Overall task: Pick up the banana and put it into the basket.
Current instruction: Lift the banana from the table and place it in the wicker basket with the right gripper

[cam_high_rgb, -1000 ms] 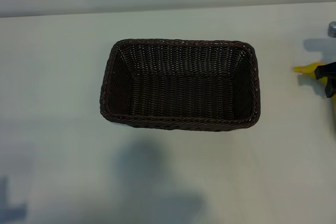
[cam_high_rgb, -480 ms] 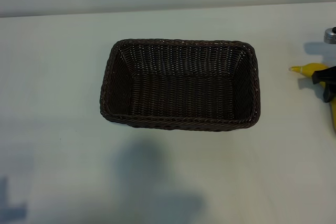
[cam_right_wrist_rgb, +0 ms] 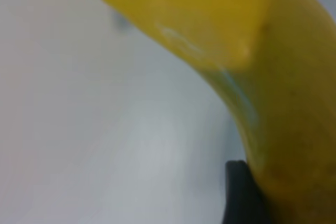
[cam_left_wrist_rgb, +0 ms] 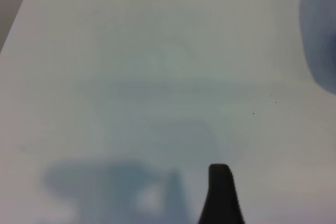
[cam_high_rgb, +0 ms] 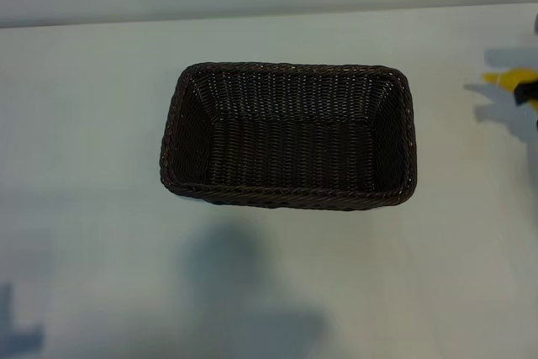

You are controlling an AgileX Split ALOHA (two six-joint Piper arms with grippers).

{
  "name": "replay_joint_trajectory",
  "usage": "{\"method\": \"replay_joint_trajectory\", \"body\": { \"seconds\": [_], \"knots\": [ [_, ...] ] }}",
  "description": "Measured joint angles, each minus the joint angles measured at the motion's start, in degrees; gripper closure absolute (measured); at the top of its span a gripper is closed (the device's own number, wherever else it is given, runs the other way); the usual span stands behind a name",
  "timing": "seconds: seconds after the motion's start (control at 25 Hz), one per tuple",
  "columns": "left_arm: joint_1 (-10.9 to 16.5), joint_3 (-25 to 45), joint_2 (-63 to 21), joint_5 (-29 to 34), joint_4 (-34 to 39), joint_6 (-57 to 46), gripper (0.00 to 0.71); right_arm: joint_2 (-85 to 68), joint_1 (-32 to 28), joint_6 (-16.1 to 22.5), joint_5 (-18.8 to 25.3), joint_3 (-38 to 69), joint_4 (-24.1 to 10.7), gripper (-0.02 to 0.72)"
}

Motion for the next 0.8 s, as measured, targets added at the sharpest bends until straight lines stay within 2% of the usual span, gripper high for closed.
{"method": "replay_joint_trajectory", "body": {
  "seconds": [0.16, 0.32, 0.48, 0.8],
  "knots": [
    [0.0, 0.0, 0.0, 0.0, 0.0, 0.0, 0.160, -4.4, 0.0, 0.0, 7.7, -3.9, 1.3, 0.285],
    [0.0, 0.0, 0.0, 0.0, 0.0, 0.0, 0.160, -6.1, 0.1, 0.0, 12.6, -6.1, 1.5, 0.285],
    [0.0, 0.0, 0.0, 0.0, 0.0, 0.0, 0.160, -6.1, 2.5, 0.0, 13.3, -6.1, 1.4, 0.285],
    [0.0, 0.0, 0.0, 0.0, 0.0, 0.0, 0.160, -6.1, 15.3, 2.7, 10.7, -6.2, 1.5, 0.285]
  ]
}}
